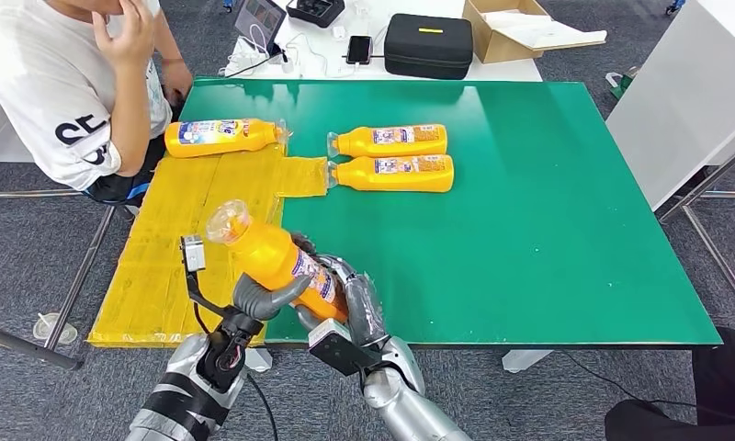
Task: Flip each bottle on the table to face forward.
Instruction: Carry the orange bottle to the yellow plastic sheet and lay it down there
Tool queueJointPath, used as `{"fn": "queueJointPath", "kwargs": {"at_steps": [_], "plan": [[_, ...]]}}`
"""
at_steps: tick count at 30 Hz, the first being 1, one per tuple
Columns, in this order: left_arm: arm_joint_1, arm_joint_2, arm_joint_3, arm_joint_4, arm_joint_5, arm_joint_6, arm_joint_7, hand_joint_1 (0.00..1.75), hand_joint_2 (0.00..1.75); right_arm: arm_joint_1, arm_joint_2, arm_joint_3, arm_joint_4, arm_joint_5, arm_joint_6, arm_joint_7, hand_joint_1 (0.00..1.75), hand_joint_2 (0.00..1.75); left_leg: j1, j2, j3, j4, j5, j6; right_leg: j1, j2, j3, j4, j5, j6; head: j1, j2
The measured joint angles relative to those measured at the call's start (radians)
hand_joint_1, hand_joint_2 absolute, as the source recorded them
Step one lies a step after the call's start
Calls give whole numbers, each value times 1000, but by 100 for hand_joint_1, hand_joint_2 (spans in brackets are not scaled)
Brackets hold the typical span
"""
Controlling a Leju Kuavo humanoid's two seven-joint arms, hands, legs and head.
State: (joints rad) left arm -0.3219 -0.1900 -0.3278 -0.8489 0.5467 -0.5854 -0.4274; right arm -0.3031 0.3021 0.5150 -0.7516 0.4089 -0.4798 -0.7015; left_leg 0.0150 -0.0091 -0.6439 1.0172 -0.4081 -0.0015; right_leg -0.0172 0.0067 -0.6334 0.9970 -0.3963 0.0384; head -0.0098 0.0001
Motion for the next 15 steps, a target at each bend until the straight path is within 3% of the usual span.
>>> {"fn": "queueJointPath", "kwargs": {"at_steps": [5,6,9,10,14,15], "plan": [[9,-2,12,-12,10,0,6,175,175,-1,0,-2,2,16,4,1,174,175,0,0,0,0,0,0,0,0,0,0,0,0,0,0],[10,-2,15,-15,14,-1,10,175,175,-2,0,-3,2,20,5,2,159,175,0,0,0,0,0,0,0,0,0,0,0,0,0,0],[16,-4,24,-28,25,-1,20,175,175,-5,2,-6,2,32,12,7,28,175,0,0,0,0,0,0,0,0,0,0,0,0,0,0],[17,-4,26,-33,26,0,22,175,175,-6,2,-7,3,36,16,9,0,175,0,0,0,0,0,0,0,0,0,0,0,0,0,0],[17,-11,37,-54,22,14,27,175,175,2,7,-10,6,43,31,15,0,175,0,0,0,0,0,0,0,0,0,0,0,0,0,0],[16,-12,39,-58,20,18,28,175,175,4,9,-10,7,44,32,15,0,131,0,0,0,0,0,0,0,0,0,0,0,0,0,0]]}}
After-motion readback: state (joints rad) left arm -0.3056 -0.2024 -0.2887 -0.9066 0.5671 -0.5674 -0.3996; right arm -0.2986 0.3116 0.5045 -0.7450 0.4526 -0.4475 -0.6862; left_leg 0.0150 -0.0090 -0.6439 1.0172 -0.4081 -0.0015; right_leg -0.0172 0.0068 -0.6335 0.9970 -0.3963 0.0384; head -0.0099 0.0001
